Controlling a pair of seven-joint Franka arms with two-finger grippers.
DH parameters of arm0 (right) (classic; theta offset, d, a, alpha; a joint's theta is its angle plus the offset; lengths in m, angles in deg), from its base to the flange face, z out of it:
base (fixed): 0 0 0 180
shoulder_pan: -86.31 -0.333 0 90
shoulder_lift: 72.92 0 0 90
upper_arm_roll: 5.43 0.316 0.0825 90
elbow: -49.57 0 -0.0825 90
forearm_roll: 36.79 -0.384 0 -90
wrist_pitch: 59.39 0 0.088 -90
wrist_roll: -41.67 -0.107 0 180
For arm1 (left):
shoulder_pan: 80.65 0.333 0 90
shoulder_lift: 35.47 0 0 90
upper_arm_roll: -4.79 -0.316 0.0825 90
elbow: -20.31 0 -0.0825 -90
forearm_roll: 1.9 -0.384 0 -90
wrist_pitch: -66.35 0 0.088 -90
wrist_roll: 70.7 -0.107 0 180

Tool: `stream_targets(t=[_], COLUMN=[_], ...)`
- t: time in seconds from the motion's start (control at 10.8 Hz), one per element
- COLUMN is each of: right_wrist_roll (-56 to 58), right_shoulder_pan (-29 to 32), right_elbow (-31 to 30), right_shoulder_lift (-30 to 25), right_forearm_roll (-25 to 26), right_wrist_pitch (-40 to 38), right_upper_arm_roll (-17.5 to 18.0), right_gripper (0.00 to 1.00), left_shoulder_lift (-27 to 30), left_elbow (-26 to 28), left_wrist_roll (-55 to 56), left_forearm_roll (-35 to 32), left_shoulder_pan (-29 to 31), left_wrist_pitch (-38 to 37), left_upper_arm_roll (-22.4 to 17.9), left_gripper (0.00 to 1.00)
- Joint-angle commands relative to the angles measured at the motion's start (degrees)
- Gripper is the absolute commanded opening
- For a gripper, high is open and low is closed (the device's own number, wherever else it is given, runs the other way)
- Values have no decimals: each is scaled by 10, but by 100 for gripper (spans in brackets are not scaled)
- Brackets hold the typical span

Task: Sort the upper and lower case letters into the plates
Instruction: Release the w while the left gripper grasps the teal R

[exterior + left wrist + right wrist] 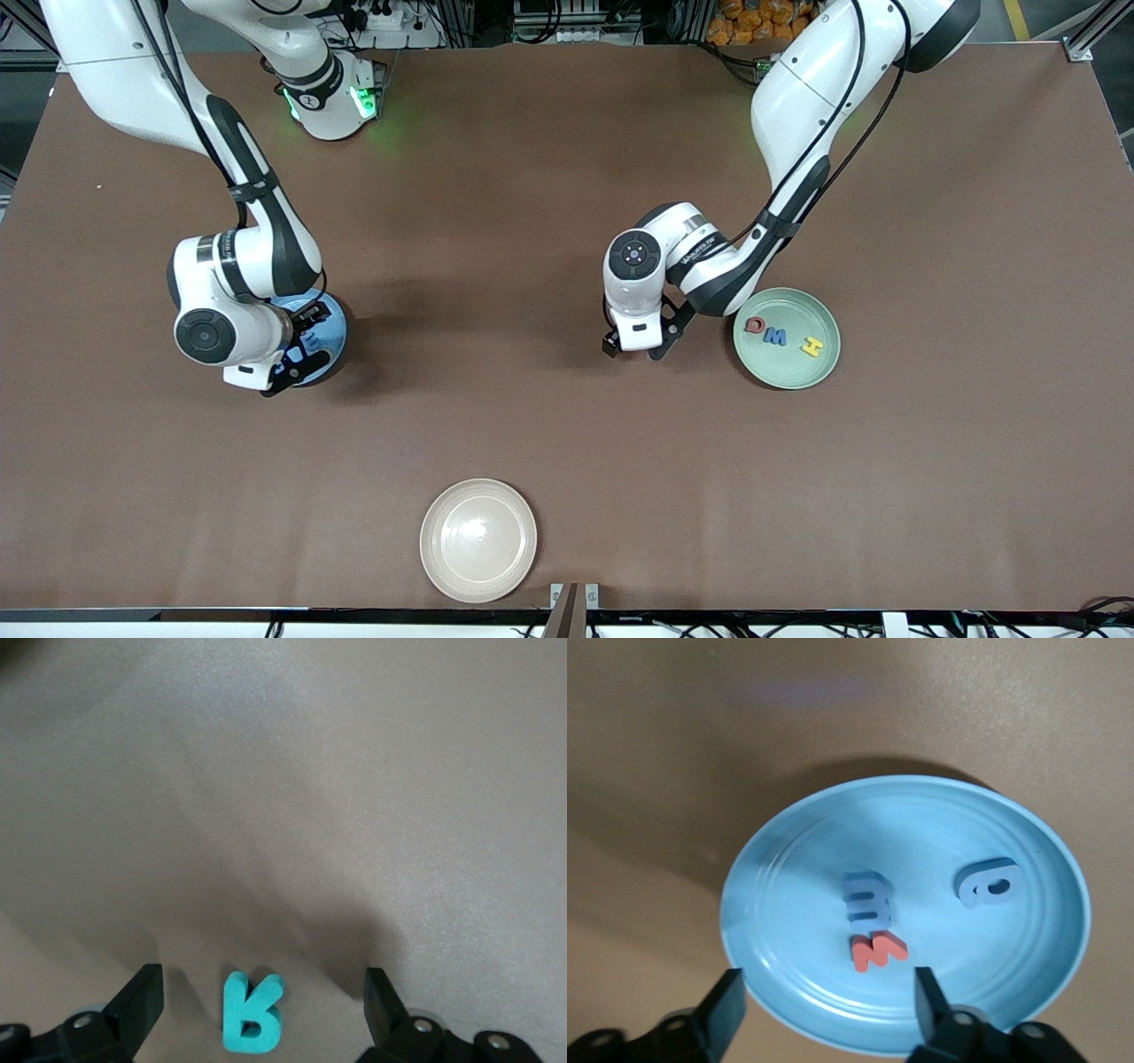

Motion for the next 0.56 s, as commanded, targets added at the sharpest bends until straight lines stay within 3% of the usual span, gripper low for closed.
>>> stream_targets(t=[0.0,0.09,0.37,0.47], right_wrist_roll=[4,-16,-116,-180], right_shoulder_pan=[-34,-60,-120,-132], right_elbow=[24,25,46,53], right_shoulder_lift=[-41,-55,-63,-62], right_forearm_roll=[-17,-40,-90,-90], right_wrist_pitch=[-53,-53,-48,-47], right_upper_arm_roll=[10,10,24,41], right_gripper=[100,100,100,100], left_shoulder_lift=[-2,0,-1,-1], left_elbow=[4,4,3,3], left_wrist_roll=[22,31,33,34], left_forearm_roll=[-19,-19,-17,-15], left_shoulder_pan=[1,0,0,0], left_wrist_pitch=[16,16,16,16], left_upper_arm_roll=[1,1,1,1], left_gripper=[100,100,61,60])
